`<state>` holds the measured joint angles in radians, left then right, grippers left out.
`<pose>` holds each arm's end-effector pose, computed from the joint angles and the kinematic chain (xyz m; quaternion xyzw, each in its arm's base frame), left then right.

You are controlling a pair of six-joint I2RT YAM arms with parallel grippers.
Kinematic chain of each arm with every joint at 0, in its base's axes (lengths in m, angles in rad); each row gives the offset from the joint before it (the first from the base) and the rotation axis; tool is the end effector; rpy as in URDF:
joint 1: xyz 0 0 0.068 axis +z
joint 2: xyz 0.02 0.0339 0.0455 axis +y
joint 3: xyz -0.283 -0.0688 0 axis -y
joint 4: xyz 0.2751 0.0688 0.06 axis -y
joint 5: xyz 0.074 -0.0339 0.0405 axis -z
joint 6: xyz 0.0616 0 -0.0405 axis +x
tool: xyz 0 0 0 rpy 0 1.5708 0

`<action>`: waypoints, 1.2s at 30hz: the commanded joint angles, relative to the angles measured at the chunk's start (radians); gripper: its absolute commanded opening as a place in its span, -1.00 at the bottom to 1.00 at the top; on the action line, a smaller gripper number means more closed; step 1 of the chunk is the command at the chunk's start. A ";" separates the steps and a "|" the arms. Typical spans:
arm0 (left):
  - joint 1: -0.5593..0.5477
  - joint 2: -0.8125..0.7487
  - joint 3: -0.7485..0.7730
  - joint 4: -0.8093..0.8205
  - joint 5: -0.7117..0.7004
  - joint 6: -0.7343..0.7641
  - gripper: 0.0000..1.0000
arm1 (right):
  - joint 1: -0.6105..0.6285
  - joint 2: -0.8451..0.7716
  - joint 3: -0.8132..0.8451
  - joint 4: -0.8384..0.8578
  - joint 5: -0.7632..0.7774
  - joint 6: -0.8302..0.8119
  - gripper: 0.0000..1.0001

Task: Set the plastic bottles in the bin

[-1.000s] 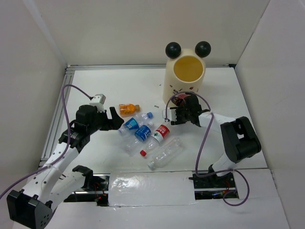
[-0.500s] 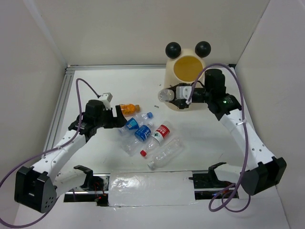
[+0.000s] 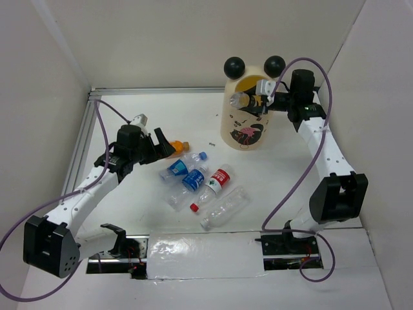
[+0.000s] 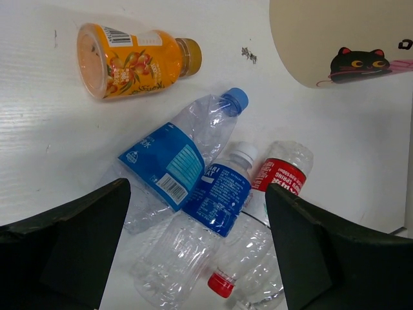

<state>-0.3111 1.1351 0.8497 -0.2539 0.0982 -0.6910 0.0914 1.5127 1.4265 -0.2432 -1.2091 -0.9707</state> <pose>0.2814 -0.0968 0.2807 -0.1403 0.8578 -0.2741 0.4115 0.3666 0.0915 0.4011 -0.6240 0.4097 0.2147 0.6298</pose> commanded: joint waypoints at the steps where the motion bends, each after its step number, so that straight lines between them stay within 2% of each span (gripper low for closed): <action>1: -0.005 -0.004 0.025 0.038 0.015 -0.068 0.97 | -0.027 0.006 0.086 0.071 -0.070 0.021 -0.28; 7: -0.005 0.005 0.025 0.038 0.015 -0.068 0.97 | -0.061 0.036 0.107 0.048 -0.107 -0.002 -0.18; 10: -0.005 0.017 0.012 0.059 -0.021 -0.105 0.97 | -0.084 0.095 0.120 -0.034 -0.083 -0.078 0.18; 11: -0.005 0.028 0.012 0.059 -0.022 -0.114 1.00 | -0.102 0.113 0.120 -0.045 -0.073 -0.079 0.39; 12: -0.005 0.043 0.012 0.074 -0.035 -0.126 1.00 | -0.114 0.133 0.130 -0.060 -0.073 -0.079 0.99; 13: -0.005 0.054 0.012 0.074 -0.058 -0.145 1.00 | -0.125 0.167 0.150 -0.099 -0.073 -0.103 1.00; 17: -0.005 0.132 0.078 -0.008 -0.181 -0.302 1.00 | -0.176 0.192 0.183 -0.148 -0.086 -0.103 1.00; 19: -0.014 0.164 0.130 -0.064 -0.212 -0.344 1.00 | -0.188 0.169 0.198 -0.172 -0.119 -0.103 1.00; 24: -0.065 0.235 0.176 -0.077 -0.353 -0.502 1.00 | -0.199 0.054 0.216 -0.295 -0.155 -0.103 1.00; 28: -0.074 0.353 0.276 -0.158 -0.377 -0.665 1.00 | -0.199 -0.023 0.226 -0.395 -0.133 -0.060 1.00; 31: -0.100 0.455 0.374 -0.312 -0.388 -0.783 1.00 | -0.229 -0.094 0.207 -0.429 -0.156 -0.060 0.95; 33: -0.109 0.497 0.396 -0.375 -0.388 -0.872 1.00 | -0.258 -0.152 0.160 -0.429 -0.156 -0.036 0.77; 34: -0.109 0.515 0.396 -0.375 -0.378 -0.895 1.00 | -0.259 -0.172 0.137 -0.418 -0.129 -0.036 0.59; 35: -0.109 0.549 0.396 -0.375 -0.377 -0.912 1.00 | -0.274 -0.189 0.112 -0.418 -0.116 -0.022 0.09; 36: -0.109 0.569 0.396 -0.355 -0.368 -0.933 1.00 | -0.295 -0.216 0.060 -0.409 -0.116 -0.022 -0.17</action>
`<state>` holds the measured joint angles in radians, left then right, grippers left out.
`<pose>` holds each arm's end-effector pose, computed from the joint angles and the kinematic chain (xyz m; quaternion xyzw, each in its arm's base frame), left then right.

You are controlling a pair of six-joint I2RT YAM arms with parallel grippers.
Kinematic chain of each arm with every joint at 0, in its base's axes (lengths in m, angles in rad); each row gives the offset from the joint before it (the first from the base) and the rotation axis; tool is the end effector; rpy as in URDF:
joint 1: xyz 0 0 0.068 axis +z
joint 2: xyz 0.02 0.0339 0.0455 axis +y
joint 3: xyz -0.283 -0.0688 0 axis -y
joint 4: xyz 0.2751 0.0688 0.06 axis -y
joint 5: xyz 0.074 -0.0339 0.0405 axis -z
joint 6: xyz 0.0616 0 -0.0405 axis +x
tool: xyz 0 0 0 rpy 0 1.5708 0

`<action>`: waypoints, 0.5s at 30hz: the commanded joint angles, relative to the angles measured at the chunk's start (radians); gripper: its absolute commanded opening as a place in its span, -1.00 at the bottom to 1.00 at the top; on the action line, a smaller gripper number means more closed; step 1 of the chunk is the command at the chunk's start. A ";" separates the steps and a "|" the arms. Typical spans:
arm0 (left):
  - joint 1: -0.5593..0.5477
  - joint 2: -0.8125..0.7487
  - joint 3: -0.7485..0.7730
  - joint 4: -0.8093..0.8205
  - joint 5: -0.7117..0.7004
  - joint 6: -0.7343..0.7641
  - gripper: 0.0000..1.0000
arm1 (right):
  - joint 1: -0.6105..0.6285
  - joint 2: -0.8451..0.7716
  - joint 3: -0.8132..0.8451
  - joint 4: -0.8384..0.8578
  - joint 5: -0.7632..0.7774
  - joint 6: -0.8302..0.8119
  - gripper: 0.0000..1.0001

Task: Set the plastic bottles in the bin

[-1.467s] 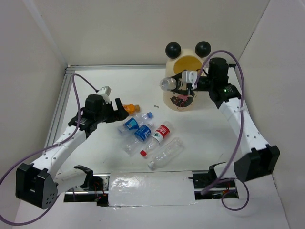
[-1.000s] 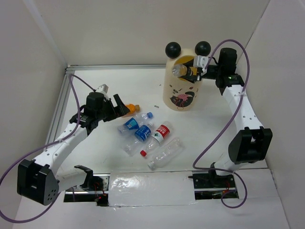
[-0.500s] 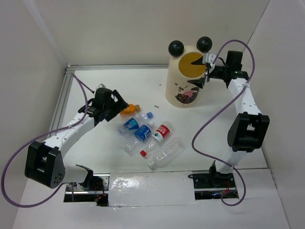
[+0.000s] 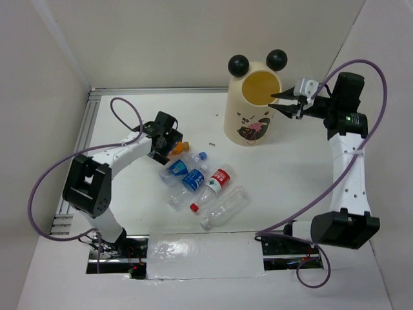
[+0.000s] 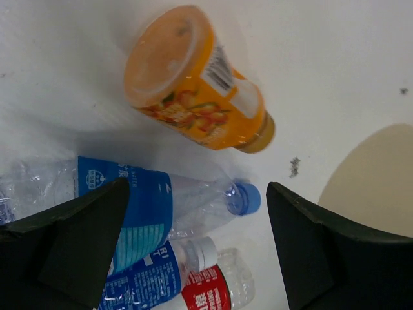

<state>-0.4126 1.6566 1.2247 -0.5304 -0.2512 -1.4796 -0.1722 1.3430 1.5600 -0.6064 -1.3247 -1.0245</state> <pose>0.3686 -0.1446 0.2251 -0.5137 0.7959 -0.1712 0.2708 0.3001 0.0085 0.4732 -0.5826 0.4548 0.1746 0.6506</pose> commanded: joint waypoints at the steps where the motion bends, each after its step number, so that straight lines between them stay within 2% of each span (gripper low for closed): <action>1: -0.008 0.067 0.021 -0.066 -0.019 -0.154 1.00 | -0.045 -0.059 -0.098 -0.059 0.010 0.018 -0.28; 6: -0.008 0.175 0.096 -0.103 -0.091 -0.174 1.00 | -0.107 -0.116 -0.198 -0.186 0.022 -0.087 -0.28; 9: -0.008 0.175 0.087 -0.053 -0.100 -0.185 1.00 | -0.107 -0.116 -0.216 -0.294 0.042 -0.179 -0.24; 12: 0.001 0.166 0.076 -0.030 -0.091 -0.171 1.00 | -0.107 -0.116 -0.241 -0.329 0.053 -0.206 -0.21; 15: 0.001 0.135 0.099 -0.039 -0.100 -0.171 1.00 | -0.116 -0.116 -0.268 -0.355 0.062 -0.235 -0.09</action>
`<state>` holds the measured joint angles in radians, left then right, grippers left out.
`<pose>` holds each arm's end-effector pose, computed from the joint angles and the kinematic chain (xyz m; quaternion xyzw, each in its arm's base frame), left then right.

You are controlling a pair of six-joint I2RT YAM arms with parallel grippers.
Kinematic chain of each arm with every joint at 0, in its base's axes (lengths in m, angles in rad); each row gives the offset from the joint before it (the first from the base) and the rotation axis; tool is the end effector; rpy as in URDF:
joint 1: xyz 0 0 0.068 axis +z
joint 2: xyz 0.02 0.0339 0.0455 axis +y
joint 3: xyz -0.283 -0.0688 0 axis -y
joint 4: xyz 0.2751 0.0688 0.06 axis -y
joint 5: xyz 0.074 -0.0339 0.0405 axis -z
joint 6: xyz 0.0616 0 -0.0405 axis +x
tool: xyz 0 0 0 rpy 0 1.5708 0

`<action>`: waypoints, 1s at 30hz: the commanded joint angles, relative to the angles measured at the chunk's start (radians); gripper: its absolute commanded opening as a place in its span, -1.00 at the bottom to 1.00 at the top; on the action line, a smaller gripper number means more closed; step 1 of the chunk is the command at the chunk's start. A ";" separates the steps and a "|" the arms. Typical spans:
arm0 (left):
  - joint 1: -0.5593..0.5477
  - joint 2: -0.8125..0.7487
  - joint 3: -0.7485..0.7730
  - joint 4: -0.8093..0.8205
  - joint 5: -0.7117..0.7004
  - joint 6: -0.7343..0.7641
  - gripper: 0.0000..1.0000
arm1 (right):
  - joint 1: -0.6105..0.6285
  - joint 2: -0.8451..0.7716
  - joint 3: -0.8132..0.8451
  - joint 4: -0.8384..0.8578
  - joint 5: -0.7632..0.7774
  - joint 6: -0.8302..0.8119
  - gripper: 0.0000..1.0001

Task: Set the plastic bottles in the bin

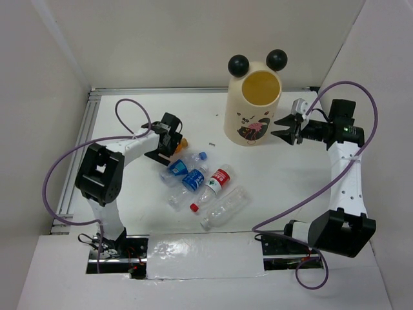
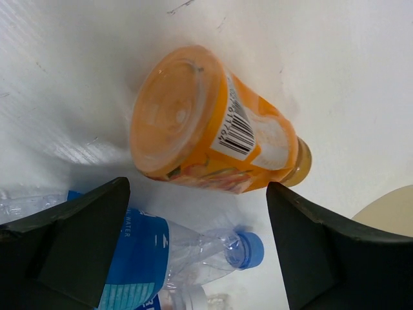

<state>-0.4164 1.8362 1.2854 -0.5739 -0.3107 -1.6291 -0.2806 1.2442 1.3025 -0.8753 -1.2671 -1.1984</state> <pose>0.3892 -0.1516 0.1741 -0.5772 0.7722 -0.1079 0.2427 0.2696 -0.0165 0.3901 -0.5273 0.5753 0.2068 0.5901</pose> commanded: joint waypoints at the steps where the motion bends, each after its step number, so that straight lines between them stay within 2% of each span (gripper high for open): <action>1: 0.005 -0.055 0.038 0.014 -0.041 -0.021 1.00 | -0.008 -0.017 -0.022 -0.097 0.015 -0.070 -0.05; 7: 0.014 -0.134 -0.009 0.049 -0.065 -0.044 1.00 | -0.008 -0.017 -0.045 -0.106 0.015 -0.070 0.12; 8: 0.025 -0.124 -0.009 0.033 -0.065 -0.072 1.00 | -0.008 -0.017 -0.054 -0.106 0.015 -0.081 0.18; 10: 0.053 -0.101 -0.009 0.032 -0.051 -0.081 1.00 | -0.008 -0.017 -0.054 -0.117 0.024 -0.081 0.18; 13: 0.086 -0.055 -0.009 0.042 -0.025 -0.094 1.00 | -0.008 -0.017 -0.043 -0.152 0.035 -0.099 0.34; 14: 0.087 -0.033 0.011 0.042 -0.025 -0.094 1.00 | -0.008 -0.017 -0.043 -0.152 0.046 -0.110 0.46; 17: 0.087 0.003 0.043 0.014 -0.025 -0.081 1.00 | -0.008 -0.026 -0.034 -0.175 0.058 -0.130 0.56; 27: 0.116 0.090 0.164 0.002 -0.025 -0.034 1.00 | -0.019 -0.035 -0.034 -0.194 0.067 -0.130 0.59; 29: 0.125 0.115 0.186 -0.016 -0.016 -0.034 0.74 | -0.019 -0.035 -0.034 -0.194 0.067 -0.130 0.59; 30: 0.125 0.127 0.186 -0.017 -0.016 -0.012 0.55 | -0.019 -0.035 -0.034 -0.194 0.067 -0.130 0.56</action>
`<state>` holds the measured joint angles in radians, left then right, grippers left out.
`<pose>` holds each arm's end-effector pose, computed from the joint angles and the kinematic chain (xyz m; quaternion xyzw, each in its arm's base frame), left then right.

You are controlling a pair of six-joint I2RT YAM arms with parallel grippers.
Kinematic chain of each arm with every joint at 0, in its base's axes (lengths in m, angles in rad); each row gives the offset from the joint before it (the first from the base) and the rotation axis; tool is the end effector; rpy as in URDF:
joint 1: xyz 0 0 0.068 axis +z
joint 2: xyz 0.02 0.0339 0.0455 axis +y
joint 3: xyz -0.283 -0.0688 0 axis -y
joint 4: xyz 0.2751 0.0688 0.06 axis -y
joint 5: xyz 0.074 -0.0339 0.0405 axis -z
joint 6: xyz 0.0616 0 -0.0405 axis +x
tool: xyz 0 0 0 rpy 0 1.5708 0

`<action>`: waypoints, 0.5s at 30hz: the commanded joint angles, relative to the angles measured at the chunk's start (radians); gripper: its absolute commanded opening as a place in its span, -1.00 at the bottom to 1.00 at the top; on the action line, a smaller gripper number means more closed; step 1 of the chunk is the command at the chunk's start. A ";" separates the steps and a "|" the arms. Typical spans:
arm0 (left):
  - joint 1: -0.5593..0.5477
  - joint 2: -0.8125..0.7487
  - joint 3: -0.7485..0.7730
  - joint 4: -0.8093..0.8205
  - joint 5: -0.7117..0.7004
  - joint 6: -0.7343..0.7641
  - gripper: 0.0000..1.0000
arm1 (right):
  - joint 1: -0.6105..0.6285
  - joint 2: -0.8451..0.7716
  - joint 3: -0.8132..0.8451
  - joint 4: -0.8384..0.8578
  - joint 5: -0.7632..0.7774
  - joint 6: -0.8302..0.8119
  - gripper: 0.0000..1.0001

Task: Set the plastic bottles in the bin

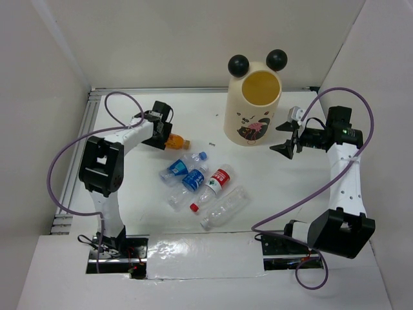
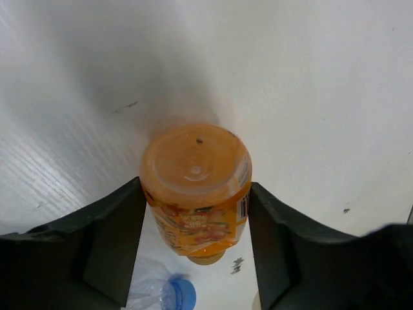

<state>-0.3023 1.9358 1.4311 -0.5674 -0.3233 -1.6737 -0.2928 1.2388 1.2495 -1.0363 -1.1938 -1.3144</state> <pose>0.4394 -0.1165 0.1811 -0.6364 0.7151 -0.1175 0.2643 0.2581 -0.0180 0.3613 -0.5214 0.6209 0.2154 0.5442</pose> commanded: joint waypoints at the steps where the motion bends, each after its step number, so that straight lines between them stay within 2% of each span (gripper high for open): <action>1: 0.011 0.028 0.040 -0.023 -0.003 0.032 0.34 | -0.006 -0.030 0.008 -0.033 -0.006 -0.014 0.54; 2: 0.011 0.028 0.040 -0.023 0.007 0.041 0.05 | -0.006 -0.030 0.008 -0.022 -0.006 -0.003 0.46; 3: 0.011 0.011 0.013 -0.023 0.007 0.060 -0.03 | -0.006 -0.030 0.008 -0.022 -0.006 -0.003 0.43; 6: 0.011 -0.026 -0.044 0.029 0.007 0.138 -0.24 | -0.006 -0.050 -0.010 -0.013 -0.006 -0.003 0.34; 9: 0.011 -0.084 -0.081 0.099 0.029 0.216 -0.34 | -0.015 -0.050 -0.031 -0.004 0.005 0.006 0.31; 13: 0.011 -0.153 -0.092 0.182 0.116 0.411 -1.00 | -0.016 -0.050 -0.053 0.025 0.005 0.035 0.25; 15: -0.035 -0.224 -0.080 0.239 0.164 0.533 -1.00 | -0.025 -0.061 -0.062 0.077 0.019 0.084 0.15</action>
<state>-0.2974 1.8309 1.3350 -0.4473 -0.2367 -1.3476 -0.3054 1.2072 1.2018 -1.0222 -1.1809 -1.2873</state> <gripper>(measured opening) 0.685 0.588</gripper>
